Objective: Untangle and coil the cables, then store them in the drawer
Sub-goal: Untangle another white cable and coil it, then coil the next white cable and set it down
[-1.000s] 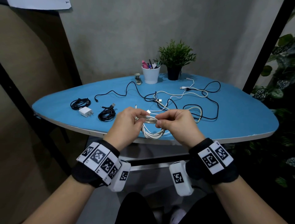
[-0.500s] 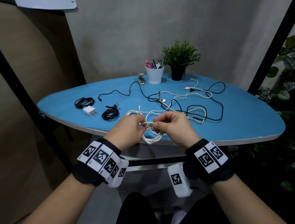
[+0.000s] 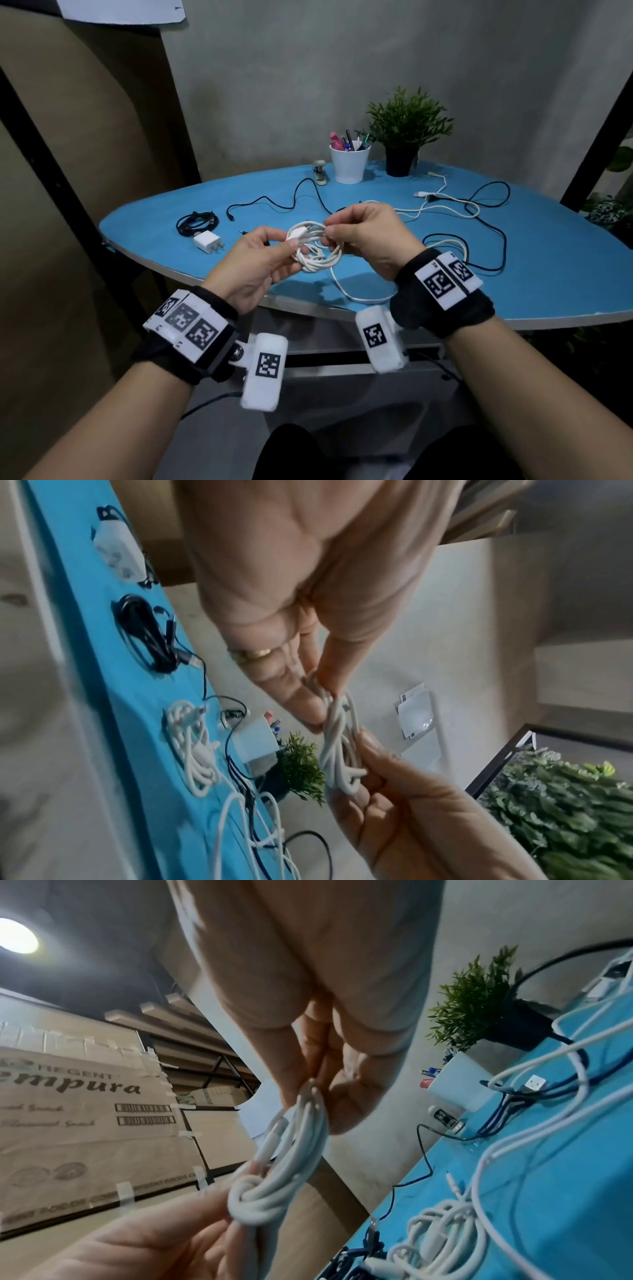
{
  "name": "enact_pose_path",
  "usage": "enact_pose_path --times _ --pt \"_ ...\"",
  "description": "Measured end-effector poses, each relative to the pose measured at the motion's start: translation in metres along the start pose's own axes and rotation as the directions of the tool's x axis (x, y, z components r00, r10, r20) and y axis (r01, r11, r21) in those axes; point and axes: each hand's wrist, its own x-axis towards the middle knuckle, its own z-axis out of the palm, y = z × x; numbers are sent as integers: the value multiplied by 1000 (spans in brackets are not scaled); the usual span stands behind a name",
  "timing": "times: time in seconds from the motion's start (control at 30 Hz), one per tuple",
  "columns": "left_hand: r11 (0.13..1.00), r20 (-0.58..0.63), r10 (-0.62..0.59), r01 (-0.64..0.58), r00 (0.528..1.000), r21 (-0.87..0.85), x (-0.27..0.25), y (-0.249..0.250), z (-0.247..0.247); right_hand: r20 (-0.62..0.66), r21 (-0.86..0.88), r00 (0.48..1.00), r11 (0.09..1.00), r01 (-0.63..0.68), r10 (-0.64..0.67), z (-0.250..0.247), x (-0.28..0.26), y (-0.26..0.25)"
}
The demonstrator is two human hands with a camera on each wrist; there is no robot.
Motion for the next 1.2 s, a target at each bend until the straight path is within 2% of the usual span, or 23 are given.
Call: enact_pose_path --times 0.1,0.17,0.2,0.27,0.3,0.37,0.47,0.5,0.57,0.67,0.77,0.87,0.97,1.03,1.07,1.1,1.17,1.2 --pt "998 -75 45 -42 996 51 15 7 -8 7 -209 1000 978 -20 22 -1 23 0" --pt "997 -131 49 -41 990 65 28 11 -17 -25 -431 999 902 -30 22 -6 40 0" --pt "997 -154 52 -42 987 69 35 14 -21 -17 -572 1000 820 -15 7 -10 48 0" --pt "996 -183 57 -42 981 85 48 20 -27 73 -842 997 537 52 17 -15 61 0" --pt "995 -189 53 -35 980 95 55 23 -29 120 -917 991 390 88 59 -16 64 1" --pt "992 -191 34 -9 981 130 70 26 -32 179 -970 970 192 147 164 -14 69 2" --pt "971 -171 -8 48 985 233 89 25 -33 200 -975 935 -34 219 293 -8 74 7" --pt "962 -157 -32 73 987 262 96 23 -32 200 -968 928 -83 236 313 -8 75 9" --pt "943 -137 -74 113 988 312 105 17 -29 196 -963 931 -118 242 308 -8 77 13" --pt "914 -159 -83 139 984 380 117 10 -21 165 -985 965 -21 173 202 -16 79 10" --pt "916 -206 -57 133 977 378 126 6 -15 106 -974 994 204 96 39 -32 81 -6" --pt "913 -203 -60 136 977 385 130 4 -13 17 -887 994 457 64 -108 -52 80 -20" --pt "913 -192 -91 160 977 376 131 4 -10 -127 -728 956 679 90 -264 -64 74 -32" --pt "865 -202 -121 203 972 458 126 8 -9 -223 -594 914 791 148 -339 -69 69 -42" --pt "776 -180 -125 209 976 595 123 10 -6 -265 -523 893 832 185 -365 -71 66 -47" --pt "706 -153 -78 163 985 689 116 10 -5 -299 -456 873 861 224 -385 -73 62 -52" --pt "844 -172 -87 164 981 511 113 15 2 -343 -377 841 881 285 -419 -78 55 -60" --pt "868 -159 -68 137 985 478 109 17 6 -349 -382 831 875 297 -434 -80 52 -61"
